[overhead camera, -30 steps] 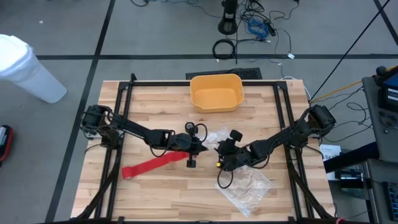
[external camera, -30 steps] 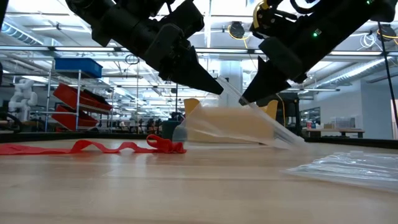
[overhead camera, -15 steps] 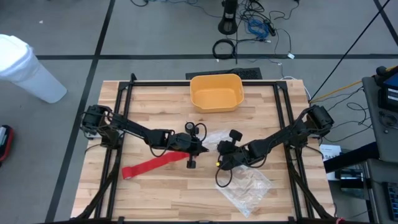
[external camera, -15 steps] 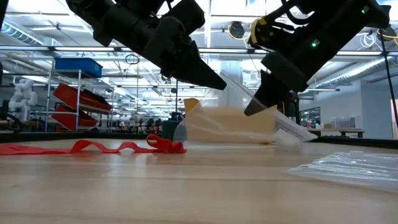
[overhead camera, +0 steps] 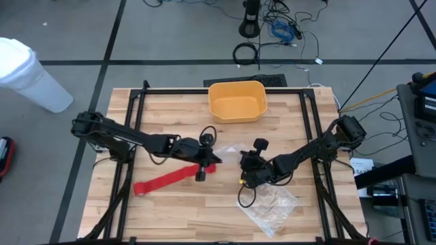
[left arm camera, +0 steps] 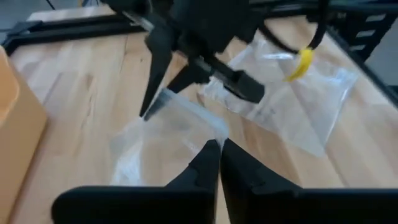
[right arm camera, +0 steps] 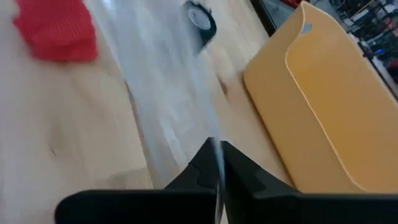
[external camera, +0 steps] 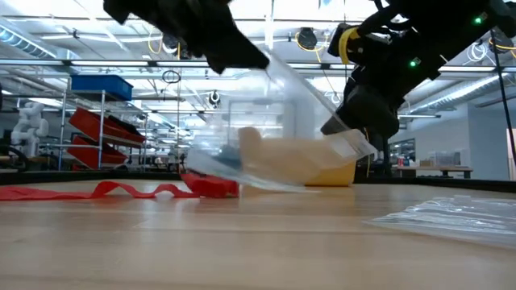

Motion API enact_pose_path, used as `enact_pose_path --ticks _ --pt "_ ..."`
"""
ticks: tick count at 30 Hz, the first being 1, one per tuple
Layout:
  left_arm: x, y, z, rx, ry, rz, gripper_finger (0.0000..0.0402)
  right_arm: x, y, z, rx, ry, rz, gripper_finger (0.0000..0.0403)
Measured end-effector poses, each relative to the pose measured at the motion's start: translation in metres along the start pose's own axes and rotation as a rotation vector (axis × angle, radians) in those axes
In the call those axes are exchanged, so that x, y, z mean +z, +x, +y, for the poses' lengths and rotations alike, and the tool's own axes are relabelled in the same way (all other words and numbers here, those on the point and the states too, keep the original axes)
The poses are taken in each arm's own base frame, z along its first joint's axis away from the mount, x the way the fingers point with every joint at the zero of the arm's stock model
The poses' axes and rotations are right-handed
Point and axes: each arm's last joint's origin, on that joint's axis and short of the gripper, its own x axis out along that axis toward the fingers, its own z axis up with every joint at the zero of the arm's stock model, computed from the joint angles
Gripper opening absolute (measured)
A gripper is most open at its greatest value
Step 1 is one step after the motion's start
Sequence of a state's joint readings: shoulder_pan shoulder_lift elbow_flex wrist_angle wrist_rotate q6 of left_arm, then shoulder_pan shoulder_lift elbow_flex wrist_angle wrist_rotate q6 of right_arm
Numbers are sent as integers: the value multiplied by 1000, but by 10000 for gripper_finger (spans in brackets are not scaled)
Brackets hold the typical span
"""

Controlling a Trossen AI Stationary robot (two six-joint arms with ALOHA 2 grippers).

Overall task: Roll bandage
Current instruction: Open the transparent zip bag

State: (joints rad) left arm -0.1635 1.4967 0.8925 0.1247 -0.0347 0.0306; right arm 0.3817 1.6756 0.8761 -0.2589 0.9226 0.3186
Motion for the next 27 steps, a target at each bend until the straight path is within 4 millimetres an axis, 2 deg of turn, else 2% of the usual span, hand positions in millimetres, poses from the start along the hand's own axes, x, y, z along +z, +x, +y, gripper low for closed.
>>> enact_pose_path --ticks 4,8,13,22,27 --pt "5 -11 -1 -21 -25 -7 45 -2 0 -1 -22 -50 3 0" --pt "-5 -8 -3 -30 -49 85 58 0 0 -2 -48 -66 -11 0" --pt "-9 -3 -4 -10 -49 108 72 1 0 -1 -34 -76 -20 0" --pt "26 -16 5 74 19 -210 141 12 4 -1 -16 -59 -79 0" --pt "33 -17 6 125 52 -289 166 15 5 -2 -25 -51 -97 0"
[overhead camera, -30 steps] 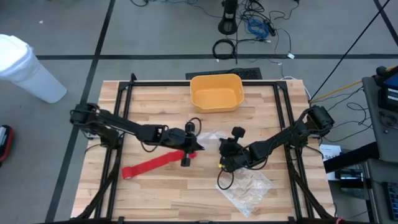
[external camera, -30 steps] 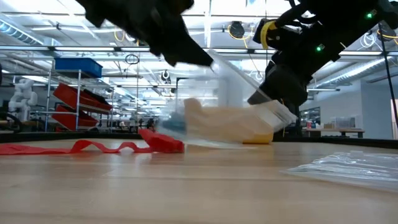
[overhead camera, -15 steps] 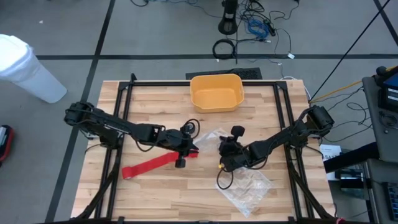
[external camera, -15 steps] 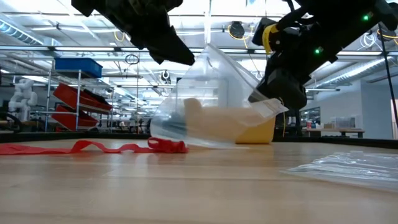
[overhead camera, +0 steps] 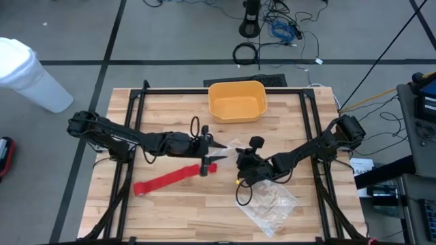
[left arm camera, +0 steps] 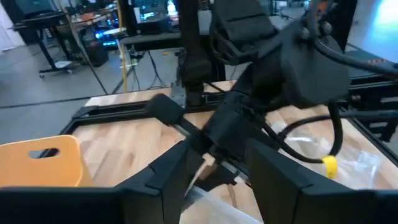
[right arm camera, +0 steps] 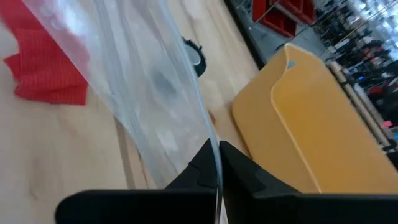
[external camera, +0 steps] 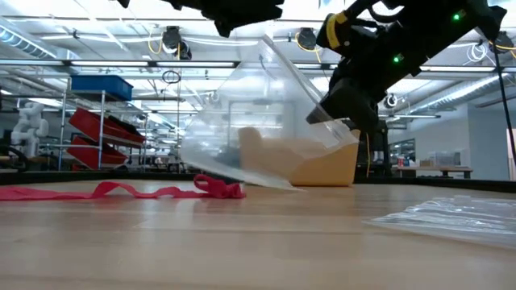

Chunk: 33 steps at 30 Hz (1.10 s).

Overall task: Roll bandage
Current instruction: Open the transparent zip bag

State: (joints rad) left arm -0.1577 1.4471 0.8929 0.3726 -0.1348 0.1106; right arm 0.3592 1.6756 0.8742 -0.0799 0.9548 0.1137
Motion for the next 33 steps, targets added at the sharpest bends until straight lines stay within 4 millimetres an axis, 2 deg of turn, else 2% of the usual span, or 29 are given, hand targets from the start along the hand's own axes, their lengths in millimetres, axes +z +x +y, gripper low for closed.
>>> enact_pose_path --ticks 7,12,16,22,29,33 --pt "-24 20 -5 -27 2 80 169 5 2 -2 -39 -22 -33 0" --pt "-29 35 -4 -67 -18 128 169 11 7 -4 -17 -44 -59 0" --pt "-35 43 1 -32 -61 263 169 11 10 -6 -3 -30 -58 0" --pt "-48 46 13 103 -82 419 169 13 11 -7 -7 -30 -69 0" --pt "-50 45 16 154 -58 445 168 14 9 -4 50 -40 -84 0" --pt "-51 45 16 147 -2 456 143 16 9 -3 75 -19 -88 0"
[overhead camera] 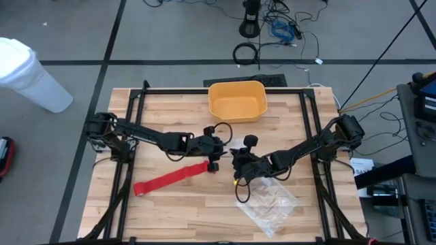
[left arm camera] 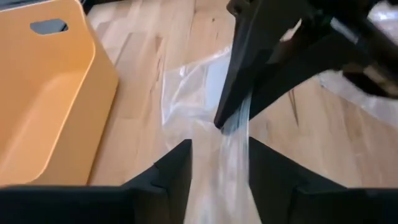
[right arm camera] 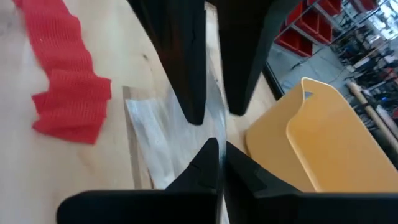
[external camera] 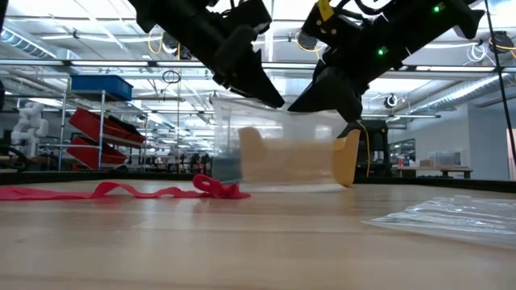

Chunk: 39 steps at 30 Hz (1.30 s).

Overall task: Roll bandage
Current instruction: Open the transparent zip bag

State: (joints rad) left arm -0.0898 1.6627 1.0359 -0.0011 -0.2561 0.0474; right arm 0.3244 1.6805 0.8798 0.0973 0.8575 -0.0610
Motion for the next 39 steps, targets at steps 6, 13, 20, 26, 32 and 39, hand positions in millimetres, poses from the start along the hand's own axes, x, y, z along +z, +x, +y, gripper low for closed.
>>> enact_pose_path --ticks 6,13,20,26,32,39 --pt "-3 -2 -8 -22 115 25 63 17 -2 -3 29 35 19 0" --pt "-2 -5 -19 -47 162 13 5 31 -6 -8 75 95 83 0" --pt "-3 -6 -21 8 172 31 22 30 -4 -10 133 118 121 0" --pt "-8 -5 -13 72 114 84 4 30 -8 -8 104 62 114 5" --pt "-13 -4 -6 132 19 136 2 39 -22 -9 41 -2 44 57" --pt "-13 -3 -5 92 -80 124 1 48 -25 7 266 -99 -68 131"
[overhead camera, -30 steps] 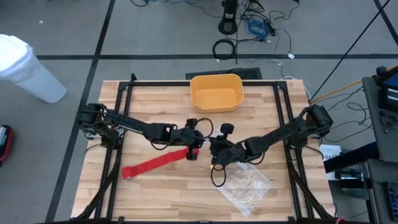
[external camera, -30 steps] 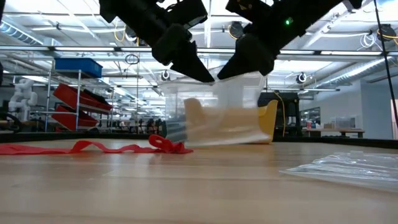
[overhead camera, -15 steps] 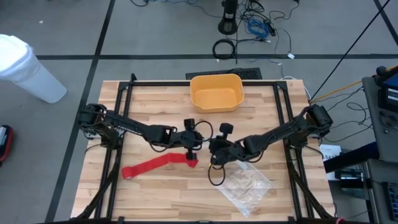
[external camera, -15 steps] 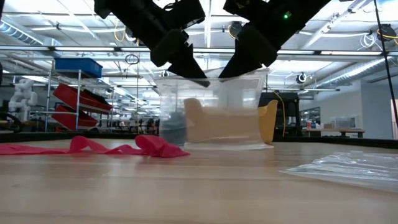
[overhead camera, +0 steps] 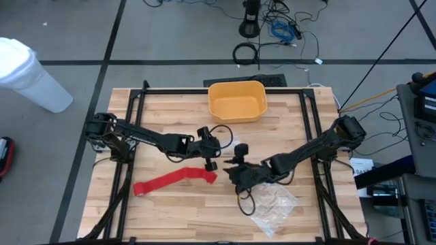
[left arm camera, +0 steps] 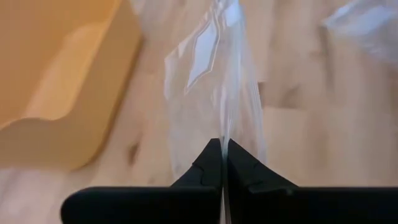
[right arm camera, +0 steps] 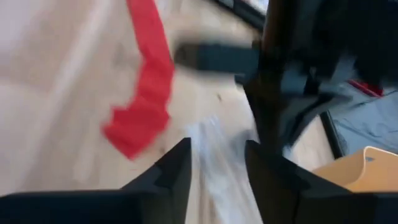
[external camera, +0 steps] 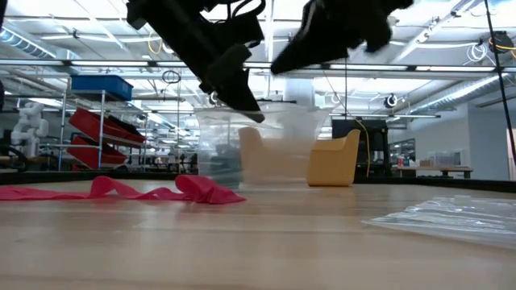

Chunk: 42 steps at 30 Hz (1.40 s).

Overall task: Roll bandage
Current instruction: Open the transparent zip bag

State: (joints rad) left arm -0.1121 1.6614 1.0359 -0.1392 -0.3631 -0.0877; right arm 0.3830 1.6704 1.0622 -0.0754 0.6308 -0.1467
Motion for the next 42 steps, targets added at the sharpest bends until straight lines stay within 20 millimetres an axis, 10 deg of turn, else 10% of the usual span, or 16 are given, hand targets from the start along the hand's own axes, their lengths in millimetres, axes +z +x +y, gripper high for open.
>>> enact_pose_path --ticks 10,23,42 --pt "1 -1 -4 -86 -12 -4 0 -21 35 -10 -63 -150 131 176" --pt "7 -6 -9 -169 -21 -56 0 -32 45 -15 58 -81 180 12" --pt "-15 -11 -2 232 -11 109 0 -44 90 13 183 -206 196 0"
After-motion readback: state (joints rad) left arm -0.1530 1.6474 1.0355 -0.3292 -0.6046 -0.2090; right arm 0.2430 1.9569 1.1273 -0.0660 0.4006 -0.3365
